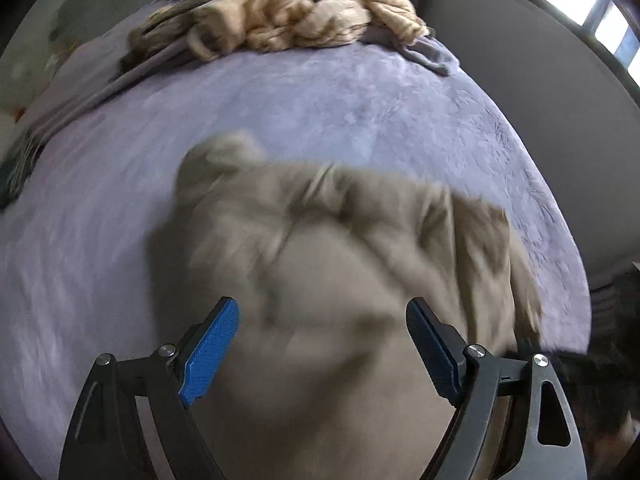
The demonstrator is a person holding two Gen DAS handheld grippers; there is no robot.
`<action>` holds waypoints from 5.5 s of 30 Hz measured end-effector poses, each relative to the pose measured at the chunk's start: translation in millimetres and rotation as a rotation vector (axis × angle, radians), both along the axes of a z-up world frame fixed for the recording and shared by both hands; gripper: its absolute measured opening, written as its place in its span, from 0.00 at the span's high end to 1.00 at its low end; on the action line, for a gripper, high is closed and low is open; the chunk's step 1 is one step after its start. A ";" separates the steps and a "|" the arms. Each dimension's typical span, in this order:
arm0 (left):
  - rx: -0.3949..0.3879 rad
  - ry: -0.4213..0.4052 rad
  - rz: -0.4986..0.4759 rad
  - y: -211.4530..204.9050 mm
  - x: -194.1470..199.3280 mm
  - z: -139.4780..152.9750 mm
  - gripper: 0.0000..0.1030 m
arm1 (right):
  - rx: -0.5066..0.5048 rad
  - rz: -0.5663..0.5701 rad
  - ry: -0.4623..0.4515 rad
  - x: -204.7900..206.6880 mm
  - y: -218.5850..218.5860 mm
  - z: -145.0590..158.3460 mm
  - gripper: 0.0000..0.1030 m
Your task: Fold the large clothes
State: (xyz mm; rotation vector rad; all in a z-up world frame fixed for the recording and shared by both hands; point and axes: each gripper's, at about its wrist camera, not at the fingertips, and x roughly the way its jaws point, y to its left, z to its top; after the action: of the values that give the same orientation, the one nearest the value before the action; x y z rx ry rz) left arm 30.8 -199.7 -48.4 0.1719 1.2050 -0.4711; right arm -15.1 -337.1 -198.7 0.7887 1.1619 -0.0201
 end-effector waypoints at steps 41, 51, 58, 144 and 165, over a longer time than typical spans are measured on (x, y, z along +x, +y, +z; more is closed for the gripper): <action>0.027 0.108 0.073 88.4 -65.1 -21.0 0.00 | -0.133 -0.063 0.007 -45.8 38.4 53.2 0.33; 0.024 0.113 0.138 72.1 -39.1 -17.2 0.00 | -0.122 0.030 0.029 7.6 -14.2 50.3 0.16; 0.006 0.169 0.146 63.6 -16.5 -33.2 0.00 | -0.058 0.047 0.047 22.0 -40.1 28.6 0.00; -0.390 0.290 0.156 316.1 182.0 -110.3 0.19 | 0.343 0.232 0.041 342.4 230.7 -89.5 0.44; -0.117 -0.043 0.307 310.1 238.0 -79.0 0.15 | -0.127 0.309 -0.163 350.1 327.2 11.0 0.90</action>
State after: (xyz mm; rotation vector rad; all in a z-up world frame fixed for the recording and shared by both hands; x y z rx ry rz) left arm 268.9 110.3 -127.4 -0.1021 1.1345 -0.2662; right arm 335.1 -9.9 -187.7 0.4835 1.1049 0.2216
